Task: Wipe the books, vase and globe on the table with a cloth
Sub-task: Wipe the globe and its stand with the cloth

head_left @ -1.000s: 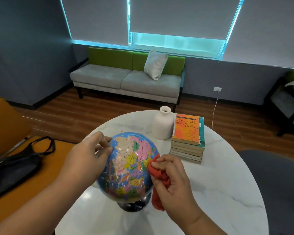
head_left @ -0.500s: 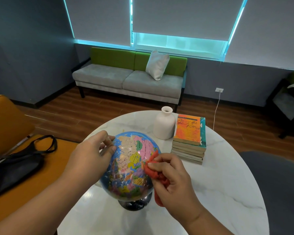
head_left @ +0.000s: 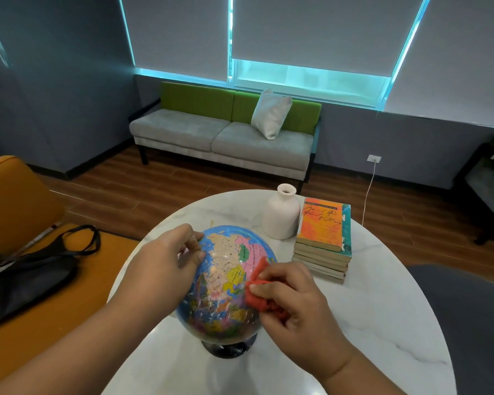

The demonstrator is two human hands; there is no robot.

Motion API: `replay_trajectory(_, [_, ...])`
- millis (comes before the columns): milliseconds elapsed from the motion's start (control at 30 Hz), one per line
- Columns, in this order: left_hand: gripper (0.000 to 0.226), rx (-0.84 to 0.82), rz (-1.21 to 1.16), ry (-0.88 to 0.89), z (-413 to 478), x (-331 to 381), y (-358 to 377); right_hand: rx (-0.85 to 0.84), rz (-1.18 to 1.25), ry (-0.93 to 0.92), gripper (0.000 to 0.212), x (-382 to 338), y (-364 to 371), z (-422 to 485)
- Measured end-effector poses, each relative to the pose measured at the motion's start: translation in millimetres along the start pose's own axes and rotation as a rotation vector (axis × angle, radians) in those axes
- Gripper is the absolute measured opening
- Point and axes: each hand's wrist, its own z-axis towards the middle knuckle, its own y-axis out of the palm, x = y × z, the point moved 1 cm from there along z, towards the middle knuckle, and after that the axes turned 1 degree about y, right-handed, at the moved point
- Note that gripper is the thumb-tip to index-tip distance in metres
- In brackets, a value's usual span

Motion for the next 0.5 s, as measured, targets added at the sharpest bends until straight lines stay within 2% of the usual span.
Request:
replay_trajectory(133, [0.018,-0.006,0.005,-0.007,1,1,0,-0.033,-0.022,0.004,0.026,3,-8,-1])
replay_trajectory(400, [0.012,-0.02,0.073,0.027,-4,5,0,-0.397,-0.247,-0.045,0.023,-59,2,68])
replay_trajectory(500, [0.011,-0.023,0.053,0.037,-6,3,-2,-0.458,-0.275,-0.032,0.028,-67,5,86])
